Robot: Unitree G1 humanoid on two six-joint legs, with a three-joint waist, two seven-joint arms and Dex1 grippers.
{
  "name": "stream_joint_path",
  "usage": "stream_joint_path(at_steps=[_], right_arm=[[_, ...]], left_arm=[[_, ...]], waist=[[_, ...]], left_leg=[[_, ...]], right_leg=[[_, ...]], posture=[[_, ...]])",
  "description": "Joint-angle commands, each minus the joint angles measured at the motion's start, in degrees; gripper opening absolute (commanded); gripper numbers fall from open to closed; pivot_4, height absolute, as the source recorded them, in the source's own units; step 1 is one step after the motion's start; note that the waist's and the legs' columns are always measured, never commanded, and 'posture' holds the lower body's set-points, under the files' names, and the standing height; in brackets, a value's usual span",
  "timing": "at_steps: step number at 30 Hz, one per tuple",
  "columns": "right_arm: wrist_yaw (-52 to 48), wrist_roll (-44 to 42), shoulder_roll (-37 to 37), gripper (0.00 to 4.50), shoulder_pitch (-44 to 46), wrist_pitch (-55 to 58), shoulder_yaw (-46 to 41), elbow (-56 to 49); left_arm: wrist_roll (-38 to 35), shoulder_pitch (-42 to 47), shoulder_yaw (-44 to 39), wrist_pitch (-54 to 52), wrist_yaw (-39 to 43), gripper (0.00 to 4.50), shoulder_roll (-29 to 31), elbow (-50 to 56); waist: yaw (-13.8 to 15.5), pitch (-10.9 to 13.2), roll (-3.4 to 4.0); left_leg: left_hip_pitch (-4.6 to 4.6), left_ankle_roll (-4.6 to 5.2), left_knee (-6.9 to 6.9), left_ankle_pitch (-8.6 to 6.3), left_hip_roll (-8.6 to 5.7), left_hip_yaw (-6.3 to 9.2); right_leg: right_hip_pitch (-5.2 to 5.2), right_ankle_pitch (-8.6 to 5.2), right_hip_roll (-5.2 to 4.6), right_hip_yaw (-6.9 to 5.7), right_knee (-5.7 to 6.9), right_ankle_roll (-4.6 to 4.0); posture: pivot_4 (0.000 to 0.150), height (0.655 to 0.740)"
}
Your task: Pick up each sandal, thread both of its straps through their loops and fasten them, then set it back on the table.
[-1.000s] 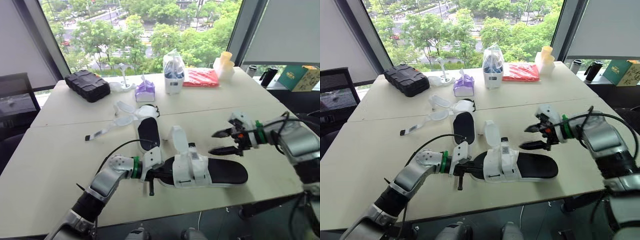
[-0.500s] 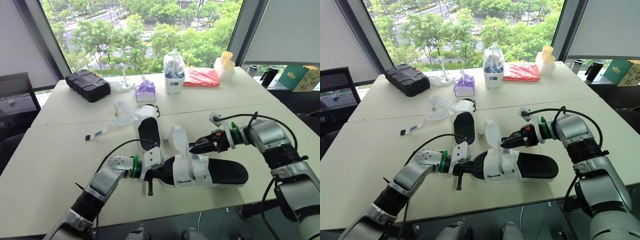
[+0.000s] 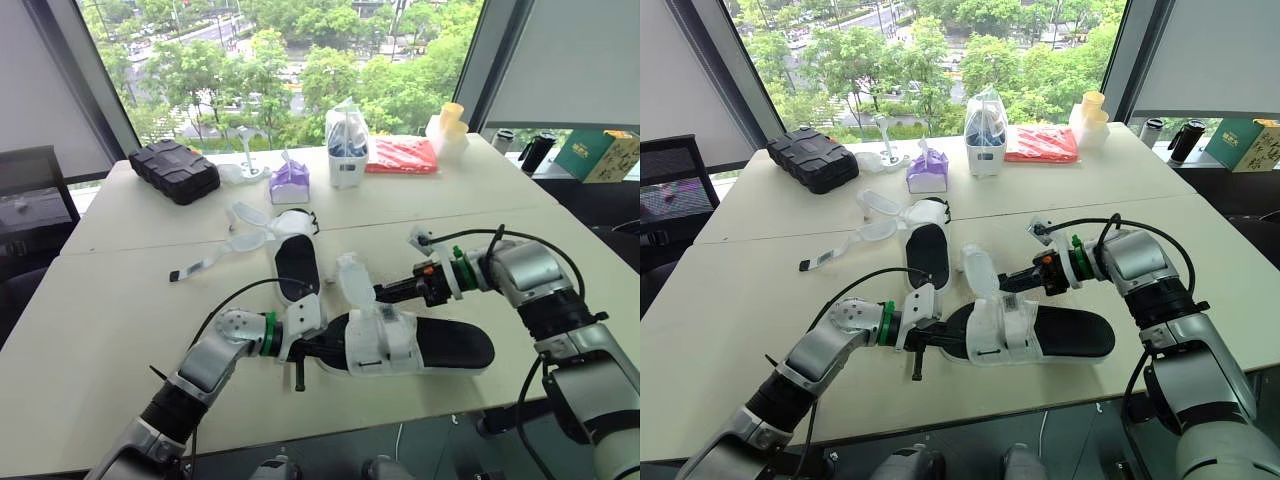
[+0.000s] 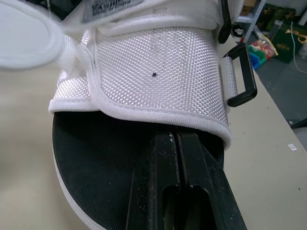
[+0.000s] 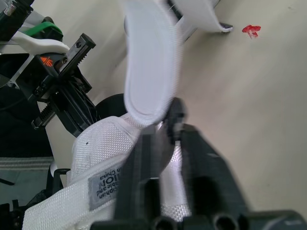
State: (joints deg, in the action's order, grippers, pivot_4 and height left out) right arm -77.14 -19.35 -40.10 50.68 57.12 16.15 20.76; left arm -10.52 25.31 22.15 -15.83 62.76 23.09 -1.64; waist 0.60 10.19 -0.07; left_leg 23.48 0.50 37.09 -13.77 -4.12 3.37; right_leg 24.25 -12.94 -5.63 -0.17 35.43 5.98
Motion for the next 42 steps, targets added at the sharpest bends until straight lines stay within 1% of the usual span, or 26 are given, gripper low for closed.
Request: stream_joint_path(at_steps=[1, 7, 13, 16, 23, 34, 37, 42], right_arm=[[0.5, -1.77, -1.57, 0.05, 0.15, 0.96, -3.0, -4.01], [3.68, -7.14, -3.71, 0.05, -1.68, 6.5, -10.14, -12.86], [8.05, -13.1, -3.53, 0.05, -3.05, 12.19, -16.59, -19.43], [9.51, -14.61, -3.45, 0.05, -3.24, 12.93, -17.32, -20.09], [11.13, -17.75, -3.25, 0.05, -1.8, 13.47, -18.78, -18.01], [10.93, -25.46, -5.13, 0.05, -1.4, 14.05, -22.66, -23.01], [12.84, -25.61, -4.7, 0.05, -0.8, 14.59, -22.68, -22.35], [13.94, -23.16, -4.97, 0.05, -1.69, 12.18, -20.11, -19.8]], left_arm=[[2.13, -0.69, 1.58, 0.22, 0.36, 0.0, 1.08, -0.78], [4.13, 0.04, 4.26, 2.91, 2.51, 0.0, 1.56, -2.02], [5.55, 1.0, 5.56, 5.32, 4.58, 0.0, 1.63, -3.76], [6.18, 1.4, 5.98, 6.47, 5.47, 0.0, 1.61, -4.78], [7.03, 1.86, 6.42, 8.2, 6.52, 0.0, 1.52, -6.58], [8.0, 2.25, 7.02, 9.9, 6.89, 0.0, 1.0, -8.39], [8.03, 2.31, 7.07, 10.19, 7.11, 0.0, 0.97, -8.63], [8.2, 2.45, 7.24, 10.67, 7.36, 0.0, 0.91, -8.91]], waist=[[0.02, 0.0, 0.0], [0.1, 0.0, 0.0], [0.09, 0.0, 0.0], [0.11, 0.0, 0.0], [0.1, 0.0, 0.0], [0.11, 0.0, 0.0], [0.11, 0.0, 0.0], [0.11, 0.0, 0.0]], left_leg=[[0.0, 0.0, 0.0, 0.0, 0.0, 0.0], [0.0, 0.0, -0.02, 0.0, 0.0, 0.0], [0.01, 0.0, -0.02, 0.0, 0.0, 0.0], [0.01, 0.01, -0.01, 0.0, 0.0, 0.0], [0.01, 0.01, -0.01, 0.0, 0.0, 0.0], [0.01, 0.02, 0.0, 0.0, 0.0, 0.0], [0.01, 0.02, 0.01, 0.0, 0.0, -0.01], [0.01, 0.02, 0.01, 0.0, 0.0, -0.01]], right_leg=[[0.0, 0.0, 0.0, 0.0, 0.0, 0.0], [0.0, 0.0, -0.04, 0.0, 0.0, 0.0], [0.0, 0.0, -0.11, 0.0, -0.02, -0.01], [0.0, -0.01, -0.11, 0.0, -0.01, -0.01], [-0.01, 0.0, -0.12, 0.0, -0.02, -0.01], [-0.03, -0.01, -0.13, 0.0, -0.02, 0.0], [-0.03, -0.01, -0.13, 0.0, -0.02, -0.01], [-0.03, -0.01, -0.13, 0.0, -0.02, 0.0]], posture=[[0.15, 0.74], [0.15, 0.74], [0.15, 0.74], [0.15, 0.74], [0.15, 0.74], [0.15, 0.74], [0.15, 0.74], [0.15, 0.74]])
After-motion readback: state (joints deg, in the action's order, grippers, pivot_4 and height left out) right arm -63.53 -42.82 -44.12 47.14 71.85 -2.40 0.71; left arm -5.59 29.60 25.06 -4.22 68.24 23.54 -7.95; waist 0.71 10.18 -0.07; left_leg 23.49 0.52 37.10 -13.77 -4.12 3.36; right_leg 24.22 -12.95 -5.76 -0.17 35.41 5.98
